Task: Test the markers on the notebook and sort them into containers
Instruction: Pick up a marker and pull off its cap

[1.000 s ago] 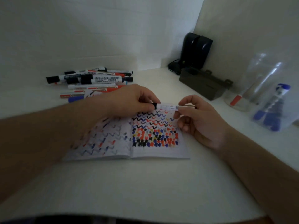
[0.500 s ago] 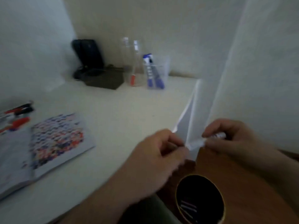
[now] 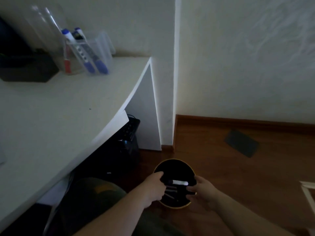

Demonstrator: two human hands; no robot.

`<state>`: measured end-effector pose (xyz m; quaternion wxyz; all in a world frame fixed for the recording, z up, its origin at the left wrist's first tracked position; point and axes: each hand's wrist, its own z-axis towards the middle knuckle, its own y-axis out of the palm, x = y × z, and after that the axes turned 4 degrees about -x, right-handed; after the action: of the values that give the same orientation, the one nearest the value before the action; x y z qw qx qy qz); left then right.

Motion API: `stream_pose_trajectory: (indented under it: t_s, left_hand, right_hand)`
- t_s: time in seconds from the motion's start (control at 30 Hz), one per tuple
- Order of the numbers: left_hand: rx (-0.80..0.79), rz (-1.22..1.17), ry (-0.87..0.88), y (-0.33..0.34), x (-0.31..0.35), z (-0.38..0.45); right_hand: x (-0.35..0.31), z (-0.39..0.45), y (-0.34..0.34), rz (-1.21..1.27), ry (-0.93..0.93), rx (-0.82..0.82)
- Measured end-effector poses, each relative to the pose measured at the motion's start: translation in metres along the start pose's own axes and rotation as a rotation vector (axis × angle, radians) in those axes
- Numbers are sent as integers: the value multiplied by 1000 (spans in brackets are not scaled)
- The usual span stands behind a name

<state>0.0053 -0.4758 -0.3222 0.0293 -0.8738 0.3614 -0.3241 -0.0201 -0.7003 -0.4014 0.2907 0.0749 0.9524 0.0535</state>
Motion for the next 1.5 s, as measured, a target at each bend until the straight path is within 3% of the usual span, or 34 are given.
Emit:
stream_pose_trajectory:
  t_s: [0.1,0.17,0.3,0.4,0.47,0.53,0.67,0.77,0.83,0.97,1.07,1.17,1.23,1.3,1.37,1.43,1.5]
  left_hand:
    - [63,9,131,-16,10,-17]
    - [123,-30,302,-32,38,-63]
    - [202,-180,707,-85,73,-180]
    - [433,-164,877,-149,69,-259]
    - [672,-89,837,-204,48,-291]
    - [924,9,678,-263,10,-307]
    - [1206,245,282,-357,-92,-318]
    - [1316,364,68,-394,-155,-327]
    - [1348,398,-25,-404,-184,-332]
    - [1365,430,-39,-404,-219,-327]
    - [1517,645,-64,-401,-216,-325]
    - [1673,655,202,-394,-195,-333]
    - [1646,561,541,-383,-179,-337]
    - [1551,561,730,-369,-167,-338]
    - [1488,576,768,-360,-161,-335]
    - [1472,522,770,-356,-157,-333]
    - [1408,474,783,-352,-154,-331]
  right_hand:
    - [-19,-16,13,-88,-23,-39]
    - [-52,-50,38,-75,-103,-167]
    - [-131,-139,106,37,-327,-774]
    - [-181,-204,174,-95,-530,-1019]
    - [-205,-236,230,-233,-677,-1044]
    - [-220,-251,293,-395,-775,-1053]
    - [-222,-245,422,-647,-843,-966]
    - [-207,-229,504,-879,-875,-871]
    - [-200,-217,545,-1096,-1000,-774]
    - [-188,-200,588,-1394,-1103,-633]
    - [-182,-191,591,-1432,-1224,-545]
    - [-182,-190,589,-1340,-1243,-607]
    - [-183,-192,585,-1216,-1281,-677]
    - [-184,-197,579,-1085,-1287,-863]
    - [-186,-202,574,-934,-1169,-1164]
    - [-184,-204,571,-775,-877,-1426]
    - [-179,-205,569,-697,-711,-1496]
